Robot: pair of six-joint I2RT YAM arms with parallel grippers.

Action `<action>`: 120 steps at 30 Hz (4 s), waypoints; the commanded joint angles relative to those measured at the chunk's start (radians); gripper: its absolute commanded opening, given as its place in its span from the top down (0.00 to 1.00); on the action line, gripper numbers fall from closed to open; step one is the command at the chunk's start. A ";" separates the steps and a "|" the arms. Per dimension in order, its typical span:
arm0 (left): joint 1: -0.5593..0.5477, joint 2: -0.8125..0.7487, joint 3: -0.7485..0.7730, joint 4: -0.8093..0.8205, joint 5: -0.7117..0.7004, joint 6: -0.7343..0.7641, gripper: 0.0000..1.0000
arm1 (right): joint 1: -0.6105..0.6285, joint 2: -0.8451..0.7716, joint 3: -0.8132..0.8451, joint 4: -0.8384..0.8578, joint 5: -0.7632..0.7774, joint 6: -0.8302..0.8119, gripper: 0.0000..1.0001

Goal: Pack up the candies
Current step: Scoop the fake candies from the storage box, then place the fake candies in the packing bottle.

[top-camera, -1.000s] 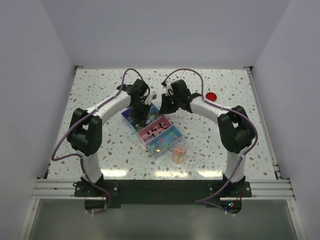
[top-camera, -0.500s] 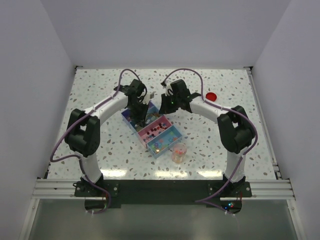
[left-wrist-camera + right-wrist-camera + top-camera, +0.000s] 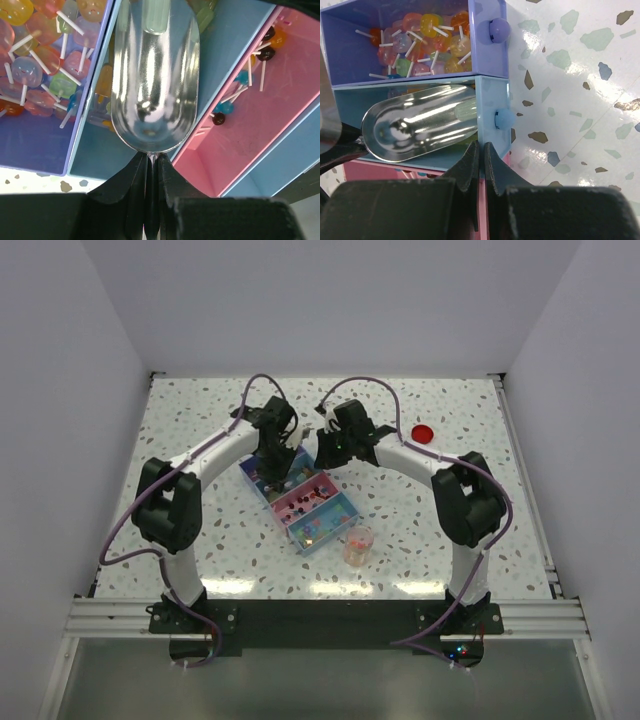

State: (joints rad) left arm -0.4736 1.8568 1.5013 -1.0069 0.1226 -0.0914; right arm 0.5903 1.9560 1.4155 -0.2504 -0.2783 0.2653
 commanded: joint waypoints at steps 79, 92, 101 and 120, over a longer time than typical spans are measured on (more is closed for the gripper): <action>0.184 -0.528 -0.513 0.624 0.400 0.311 1.00 | -0.072 -0.208 -0.115 -0.118 0.070 -0.041 0.37; -0.026 -0.602 -0.337 0.275 0.416 0.574 1.00 | -0.201 -0.459 -0.262 -0.190 0.251 0.041 0.23; -0.212 -0.630 -0.207 0.116 0.344 0.591 1.00 | -0.216 -0.554 -0.357 -0.205 0.275 0.074 0.21; -0.528 -0.410 -0.021 -0.123 -0.004 0.480 1.00 | -0.234 -0.671 -0.441 -0.216 0.275 0.066 0.20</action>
State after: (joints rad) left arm -0.9829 1.4216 1.4147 -1.0840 0.1848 0.4221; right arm 0.3630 1.3205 0.9840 -0.4644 -0.0170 0.3317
